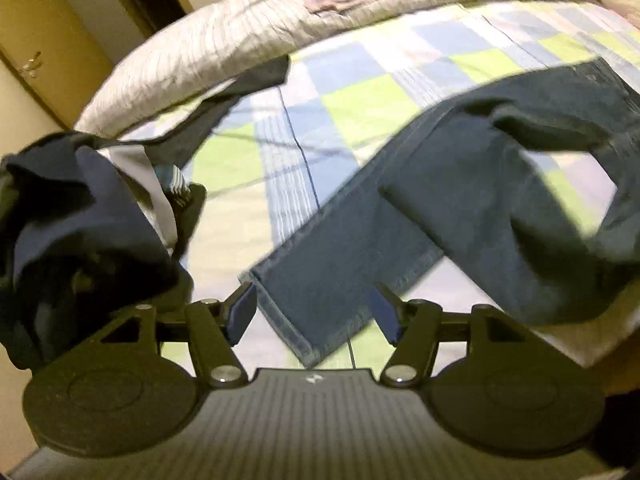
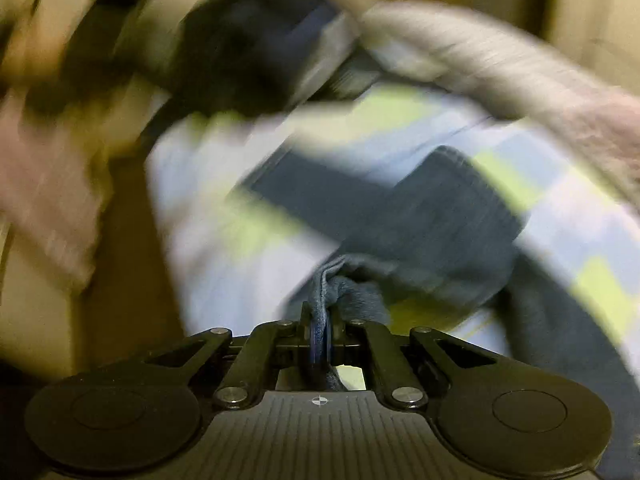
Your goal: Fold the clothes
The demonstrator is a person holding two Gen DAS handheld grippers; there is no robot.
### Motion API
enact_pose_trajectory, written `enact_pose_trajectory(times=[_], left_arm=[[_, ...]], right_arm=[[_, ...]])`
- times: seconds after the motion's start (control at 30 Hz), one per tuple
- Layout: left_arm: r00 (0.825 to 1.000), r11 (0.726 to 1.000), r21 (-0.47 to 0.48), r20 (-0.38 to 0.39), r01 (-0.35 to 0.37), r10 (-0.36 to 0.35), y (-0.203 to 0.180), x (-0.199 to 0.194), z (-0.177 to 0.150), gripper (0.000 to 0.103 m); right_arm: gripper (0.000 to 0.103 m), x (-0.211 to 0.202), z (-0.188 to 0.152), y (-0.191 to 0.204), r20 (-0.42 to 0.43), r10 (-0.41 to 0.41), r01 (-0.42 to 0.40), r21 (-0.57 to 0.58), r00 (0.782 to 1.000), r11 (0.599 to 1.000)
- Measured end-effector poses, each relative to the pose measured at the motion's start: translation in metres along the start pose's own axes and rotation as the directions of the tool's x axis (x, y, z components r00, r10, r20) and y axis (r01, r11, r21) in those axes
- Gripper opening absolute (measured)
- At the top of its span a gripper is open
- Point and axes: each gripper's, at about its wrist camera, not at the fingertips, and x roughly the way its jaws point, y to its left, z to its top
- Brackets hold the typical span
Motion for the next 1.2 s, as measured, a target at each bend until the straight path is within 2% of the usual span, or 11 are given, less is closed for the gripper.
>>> enact_pose_trajectory(times=[0.17,0.3,0.4,0.47,0.53,0.63,0.67,0.8,0.9,1.07,1.2], left_arm=[[0.978,0.959,0.196,-0.039,0.207,-0.203,-0.034,0.02,-0.008,0.065],[0.923,0.906,0.172,-0.066,0.386,-0.38,-0.077,0.052,0.026,0.069],[0.886,0.885,0.073,-0.105,0.46,-0.452,-0.1,0.084,0.057,0.074],[0.865,0.873,0.016,-0.14,0.488,-0.482,-0.114,0.108,0.072,0.071],[0.852,0.867,0.011,-0.191,0.499,-0.488,-0.125,0.126,0.08,0.059],[0.849,0.869,0.046,-0.244,0.493,-0.469,-0.135,0.135,0.081,0.007],[0.857,0.876,0.042,-0.232,0.481,-0.46,-0.13,0.13,0.078,0.004],[0.917,0.927,-0.04,-0.135,0.373,-0.375,-0.086,0.078,0.055,0.003],[0.951,0.932,-0.233,-0.07,0.277,-0.301,-0.037,0.025,0.012,0.004],[0.966,0.863,-0.479,-0.102,0.162,-0.237,-0.016,-0.015,-0.088,0.007],[0.958,0.788,-0.607,-0.152,0.104,-0.243,-0.025,0.005,-0.136,0.008]], right_arm=[[0.003,0.027,-0.037,0.04,-0.083,0.059,-0.057,0.028,0.995,0.998],[0.003,0.028,-0.042,0.05,-0.083,0.042,-0.033,0.109,0.996,0.994],[0.003,0.027,-0.044,0.052,-0.075,0.011,0.0,0.15,0.997,0.989],[0.003,0.023,-0.045,0.053,-0.067,-0.01,0.021,0.173,0.998,0.985],[0.003,0.023,-0.048,0.054,-0.064,-0.014,0.026,0.199,0.998,0.98],[0.003,0.023,-0.052,0.056,-0.059,-0.015,0.028,0.231,0.998,0.973],[0.003,0.022,-0.052,0.055,-0.056,-0.014,0.027,0.237,0.998,0.971],[0.003,0.019,-0.048,0.053,-0.043,-0.002,0.012,0.232,0.999,0.973],[0.003,0.026,-0.045,0.052,-0.056,0.018,-0.007,0.183,0.998,0.983],[0.003,0.037,-0.04,0.051,-0.081,0.05,-0.042,0.1,0.995,0.994],[0.003,0.044,-0.037,0.051,-0.094,0.058,-0.053,0.057,0.994,0.997]])
